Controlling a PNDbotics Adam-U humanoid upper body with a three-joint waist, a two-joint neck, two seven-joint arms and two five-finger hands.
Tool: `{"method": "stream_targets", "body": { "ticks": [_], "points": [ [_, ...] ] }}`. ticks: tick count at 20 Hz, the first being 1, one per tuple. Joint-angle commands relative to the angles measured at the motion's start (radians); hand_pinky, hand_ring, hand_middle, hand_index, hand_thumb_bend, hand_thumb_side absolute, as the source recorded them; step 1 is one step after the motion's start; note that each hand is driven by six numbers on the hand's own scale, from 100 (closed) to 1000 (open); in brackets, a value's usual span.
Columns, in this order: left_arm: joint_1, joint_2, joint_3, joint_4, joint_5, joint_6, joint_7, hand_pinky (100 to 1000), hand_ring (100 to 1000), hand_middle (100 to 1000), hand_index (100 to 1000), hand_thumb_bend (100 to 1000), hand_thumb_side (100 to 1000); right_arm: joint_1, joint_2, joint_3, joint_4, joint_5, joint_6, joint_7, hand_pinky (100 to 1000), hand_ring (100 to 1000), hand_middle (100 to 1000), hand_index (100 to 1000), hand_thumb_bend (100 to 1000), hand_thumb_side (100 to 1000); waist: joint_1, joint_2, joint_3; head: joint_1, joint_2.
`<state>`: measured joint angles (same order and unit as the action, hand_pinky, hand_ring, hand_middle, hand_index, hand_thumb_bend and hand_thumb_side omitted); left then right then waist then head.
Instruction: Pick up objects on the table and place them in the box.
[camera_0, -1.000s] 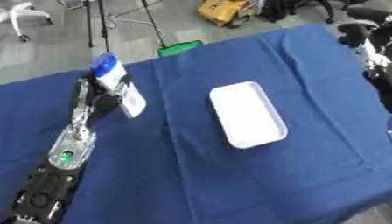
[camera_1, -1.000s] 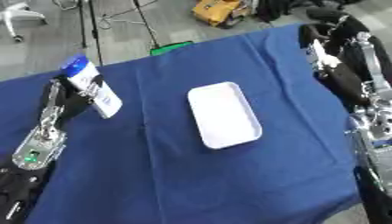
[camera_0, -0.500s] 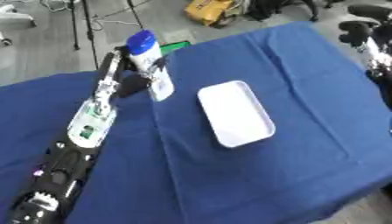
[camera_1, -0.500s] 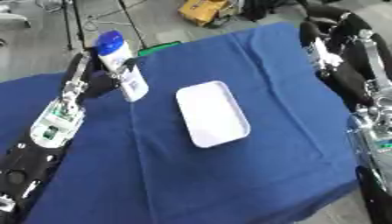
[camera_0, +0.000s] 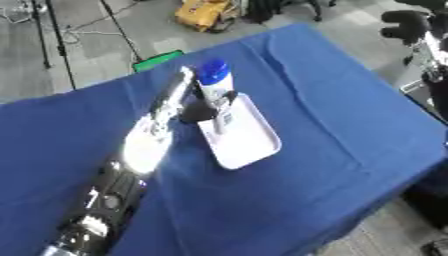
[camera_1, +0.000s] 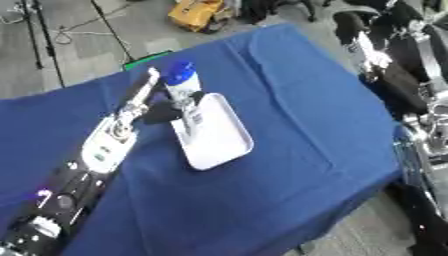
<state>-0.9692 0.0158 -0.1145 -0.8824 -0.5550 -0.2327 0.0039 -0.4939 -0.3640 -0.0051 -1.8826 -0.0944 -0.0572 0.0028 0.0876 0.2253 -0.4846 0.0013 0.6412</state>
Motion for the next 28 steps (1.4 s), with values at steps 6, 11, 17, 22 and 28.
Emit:
{"method": "stream_targets", "body": {
  "ticks": [6, 11, 17, 22, 28],
  "points": [
    [0.018, -0.009, -0.031, -0.013, -0.232, -0.075, 0.081, 580, 468, 496, 634, 551, 408, -0.007, -0.01, -0.002, -0.028, -0.008, 0.001, 0.007, 769, 780, 810, 797, 357, 460, 0.019, -0.042, 0.016, -0.003, -0.006],
    [0.034, 0.003, -0.039, -0.011, -0.495, -0.094, 0.127, 833, 827, 836, 871, 883, 774, 0.003, -0.012, -0.005, -0.025, -0.004, 0.003, 0.005, 770, 780, 811, 797, 356, 460, 0.018, -0.044, 0.036, -0.011, -0.003],
    [0.066, 0.003, 0.006, -0.044, -0.559, -0.112, 0.195, 888, 880, 916, 930, 775, 1000, 0.013, -0.013, -0.011, -0.021, 0.0, 0.002, 0.001, 770, 780, 811, 797, 355, 461, 0.009, -0.043, 0.063, -0.019, 0.0],
    [0.133, 0.06, 0.071, -0.252, -0.287, -0.064, 0.303, 869, 875, 913, 921, 585, 1000, 0.035, -0.018, -0.022, -0.016, 0.006, 0.002, -0.009, 770, 780, 812, 797, 356, 461, -0.005, -0.041, 0.115, -0.042, 0.007],
    [0.245, 0.243, 0.174, -0.665, 0.147, 0.036, 0.355, 803, 846, 887, 899, 566, 1000, 0.078, -0.039, -0.043, -0.007, 0.021, 0.0, -0.027, 771, 781, 814, 797, 354, 462, -0.021, -0.04, 0.228, -0.074, 0.02]
  ]
}}
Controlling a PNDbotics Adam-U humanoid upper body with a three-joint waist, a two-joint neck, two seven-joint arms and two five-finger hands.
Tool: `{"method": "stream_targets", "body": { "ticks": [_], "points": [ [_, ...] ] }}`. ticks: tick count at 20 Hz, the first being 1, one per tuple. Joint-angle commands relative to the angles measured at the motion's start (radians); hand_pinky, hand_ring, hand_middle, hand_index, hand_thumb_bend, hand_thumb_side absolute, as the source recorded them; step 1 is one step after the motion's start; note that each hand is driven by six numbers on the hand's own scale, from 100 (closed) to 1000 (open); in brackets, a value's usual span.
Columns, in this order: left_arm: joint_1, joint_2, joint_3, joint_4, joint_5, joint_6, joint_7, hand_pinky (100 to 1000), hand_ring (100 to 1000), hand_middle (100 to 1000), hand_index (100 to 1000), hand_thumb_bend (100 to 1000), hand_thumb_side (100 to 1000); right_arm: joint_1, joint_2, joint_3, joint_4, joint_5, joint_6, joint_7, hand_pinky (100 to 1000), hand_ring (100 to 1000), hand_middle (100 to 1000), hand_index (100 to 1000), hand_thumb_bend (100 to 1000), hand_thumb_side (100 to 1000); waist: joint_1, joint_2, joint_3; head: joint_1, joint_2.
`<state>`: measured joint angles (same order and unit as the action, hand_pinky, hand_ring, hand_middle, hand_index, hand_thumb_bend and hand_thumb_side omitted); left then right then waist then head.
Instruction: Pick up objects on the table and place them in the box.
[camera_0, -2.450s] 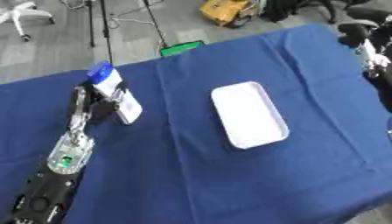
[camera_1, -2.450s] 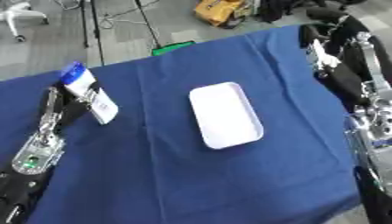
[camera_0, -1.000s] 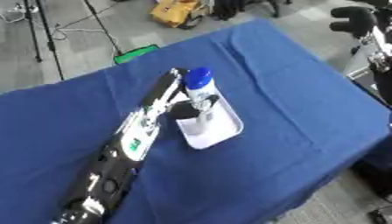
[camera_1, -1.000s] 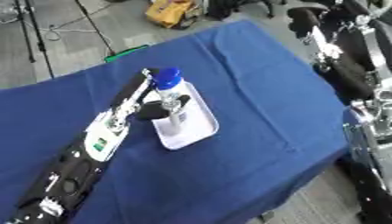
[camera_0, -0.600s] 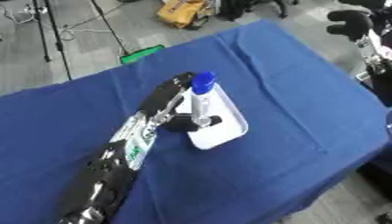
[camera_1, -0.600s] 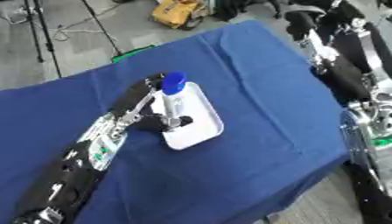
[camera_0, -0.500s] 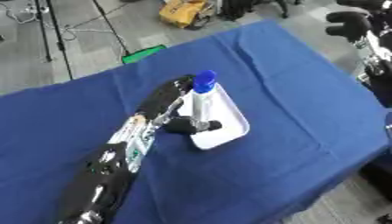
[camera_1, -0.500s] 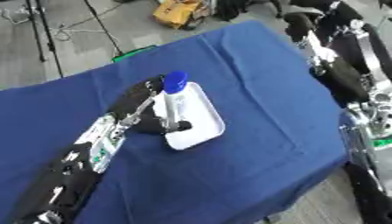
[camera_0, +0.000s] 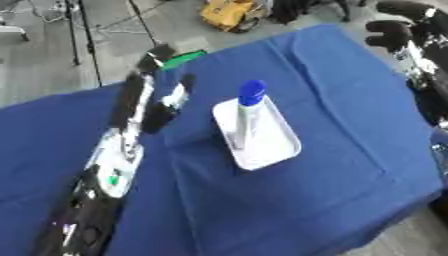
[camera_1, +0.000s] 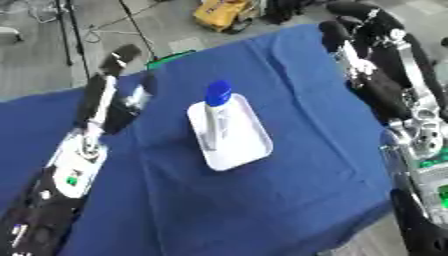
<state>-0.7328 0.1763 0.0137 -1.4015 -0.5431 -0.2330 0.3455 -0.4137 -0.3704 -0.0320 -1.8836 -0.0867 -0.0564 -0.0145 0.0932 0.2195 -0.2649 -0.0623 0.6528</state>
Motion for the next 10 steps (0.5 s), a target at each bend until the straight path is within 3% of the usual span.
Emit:
{"method": "stream_targets", "body": {
  "ticks": [1, 6, 10],
  "points": [
    [0.032, 0.114, 0.067, -0.195, 0.183, 0.051, 0.017, 796, 837, 879, 898, 598, 1000, 0.003, -0.036, -0.019, -0.004, 0.016, -0.001, -0.013, 771, 781, 815, 797, 354, 462, -0.028, -0.033, 0.028, -0.015, 0.01],
    [0.17, 0.221, 0.151, -0.342, 0.284, 0.087, 0.041, 790, 832, 877, 899, 604, 1000, 0.015, -0.044, -0.028, 0.0, 0.023, -0.002, -0.021, 771, 782, 815, 797, 353, 462, -0.034, -0.029, 0.089, -0.03, 0.013],
    [0.309, 0.241, 0.203, -0.374, 0.308, 0.094, 0.055, 781, 815, 868, 892, 580, 1000, 0.017, -0.049, -0.03, 0.004, 0.025, -0.001, -0.024, 772, 782, 815, 796, 353, 462, -0.033, -0.025, 0.122, -0.036, 0.01]
  ]
}}
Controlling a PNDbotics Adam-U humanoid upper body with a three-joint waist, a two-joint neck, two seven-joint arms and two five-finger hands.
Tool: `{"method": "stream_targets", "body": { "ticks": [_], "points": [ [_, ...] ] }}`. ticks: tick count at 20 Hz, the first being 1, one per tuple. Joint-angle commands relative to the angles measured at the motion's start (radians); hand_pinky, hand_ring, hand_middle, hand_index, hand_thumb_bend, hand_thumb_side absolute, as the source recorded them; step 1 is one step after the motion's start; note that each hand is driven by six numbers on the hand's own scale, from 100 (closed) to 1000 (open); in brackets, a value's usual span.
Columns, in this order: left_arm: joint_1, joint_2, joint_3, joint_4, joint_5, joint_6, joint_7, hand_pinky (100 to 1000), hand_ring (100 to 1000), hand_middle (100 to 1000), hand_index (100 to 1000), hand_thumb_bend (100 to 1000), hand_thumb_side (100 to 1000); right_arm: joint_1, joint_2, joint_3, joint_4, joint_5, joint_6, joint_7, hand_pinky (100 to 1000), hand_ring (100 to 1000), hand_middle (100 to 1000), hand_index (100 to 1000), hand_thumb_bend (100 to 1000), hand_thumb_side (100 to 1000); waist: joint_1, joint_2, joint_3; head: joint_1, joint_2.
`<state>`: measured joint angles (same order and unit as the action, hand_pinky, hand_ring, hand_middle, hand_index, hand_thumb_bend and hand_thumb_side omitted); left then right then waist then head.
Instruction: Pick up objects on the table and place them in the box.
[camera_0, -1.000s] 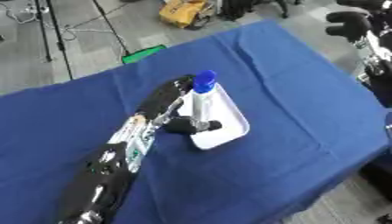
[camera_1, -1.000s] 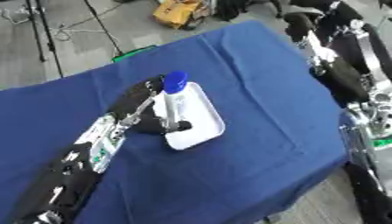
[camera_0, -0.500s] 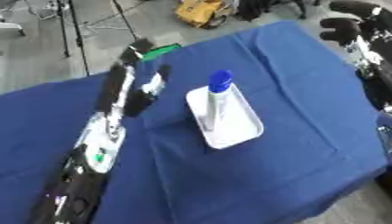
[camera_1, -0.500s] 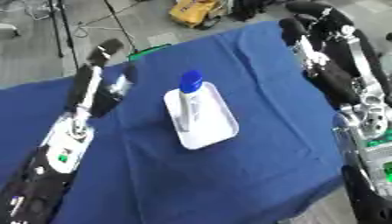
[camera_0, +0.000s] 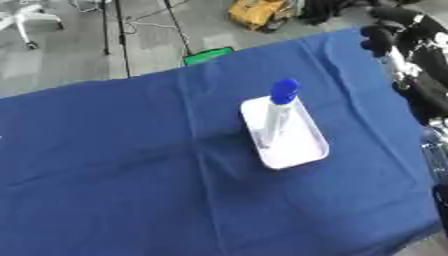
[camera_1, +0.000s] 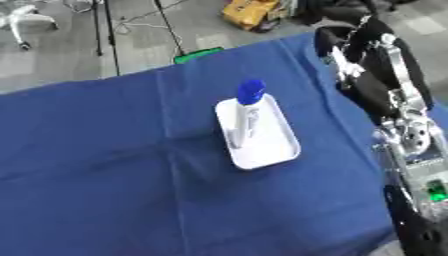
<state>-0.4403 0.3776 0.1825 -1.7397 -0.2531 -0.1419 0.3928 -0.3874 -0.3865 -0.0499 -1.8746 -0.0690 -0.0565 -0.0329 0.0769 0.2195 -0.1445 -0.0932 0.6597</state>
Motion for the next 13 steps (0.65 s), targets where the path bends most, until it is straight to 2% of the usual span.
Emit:
{"method": "stream_targets", "body": {
  "ticks": [1, 6, 9, 13],
  "points": [
    [0.034, 0.037, 0.039, -0.029, 0.027, 0.006, 0.004, 772, 804, 861, 895, 547, 1000, -0.01, -0.03, -0.01, -0.007, -0.005, -0.005, -0.005, 772, 782, 816, 796, 353, 463, -0.016, -0.024, 0.005, -0.003, 0.003],
    [0.12, 0.001, 0.077, 0.045, 0.171, -0.008, -0.045, 764, 798, 859, 897, 537, 1000, -0.005, -0.035, -0.015, 0.001, 0.007, -0.001, -0.005, 772, 782, 816, 796, 353, 463, -0.016, -0.019, 0.008, -0.006, 0.002],
    [0.138, -0.023, 0.093, 0.042, 0.203, -0.022, -0.052, 761, 794, 854, 893, 469, 1000, -0.004, -0.034, -0.015, 0.001, 0.009, -0.001, -0.007, 772, 782, 816, 796, 352, 462, -0.019, -0.02, 0.016, 0.004, 0.002],
    [0.15, -0.049, 0.099, 0.022, 0.21, -0.019, -0.051, 759, 791, 852, 892, 446, 1000, -0.008, -0.036, -0.014, 0.0, 0.01, -0.001, -0.005, 772, 782, 817, 796, 350, 464, -0.019, -0.014, 0.028, 0.032, 0.016]
  ]
}}
